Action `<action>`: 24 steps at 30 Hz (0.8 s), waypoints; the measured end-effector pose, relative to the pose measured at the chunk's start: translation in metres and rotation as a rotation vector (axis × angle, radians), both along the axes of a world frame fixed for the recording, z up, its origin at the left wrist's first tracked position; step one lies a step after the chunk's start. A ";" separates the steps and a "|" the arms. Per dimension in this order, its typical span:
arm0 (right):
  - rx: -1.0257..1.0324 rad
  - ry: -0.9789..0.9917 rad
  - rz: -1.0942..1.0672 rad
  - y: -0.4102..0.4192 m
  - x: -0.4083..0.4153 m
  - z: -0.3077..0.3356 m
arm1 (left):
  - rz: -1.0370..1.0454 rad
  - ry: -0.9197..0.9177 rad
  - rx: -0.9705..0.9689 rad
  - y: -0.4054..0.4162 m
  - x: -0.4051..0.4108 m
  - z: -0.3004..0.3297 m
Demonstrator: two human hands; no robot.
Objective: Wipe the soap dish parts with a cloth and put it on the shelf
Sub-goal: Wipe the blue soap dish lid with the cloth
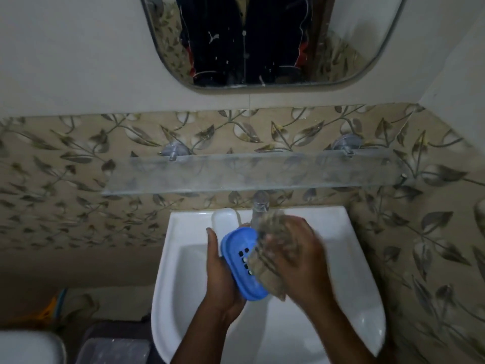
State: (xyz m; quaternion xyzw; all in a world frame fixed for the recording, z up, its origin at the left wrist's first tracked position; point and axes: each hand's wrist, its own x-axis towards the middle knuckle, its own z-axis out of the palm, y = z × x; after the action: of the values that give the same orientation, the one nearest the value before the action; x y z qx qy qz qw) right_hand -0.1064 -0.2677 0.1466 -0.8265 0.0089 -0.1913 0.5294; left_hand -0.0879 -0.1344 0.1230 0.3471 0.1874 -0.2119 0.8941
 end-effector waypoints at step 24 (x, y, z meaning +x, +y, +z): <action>-0.298 -0.096 0.266 0.050 -0.013 0.043 | 0.015 -0.109 -0.031 0.021 0.005 0.044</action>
State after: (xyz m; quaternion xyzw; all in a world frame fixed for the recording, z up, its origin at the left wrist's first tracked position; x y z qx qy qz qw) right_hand -0.1195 -0.2177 0.1893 -0.8795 -0.1539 -0.1581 0.4217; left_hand -0.0829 -0.1137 0.1674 0.3429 0.1378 -0.1891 0.9098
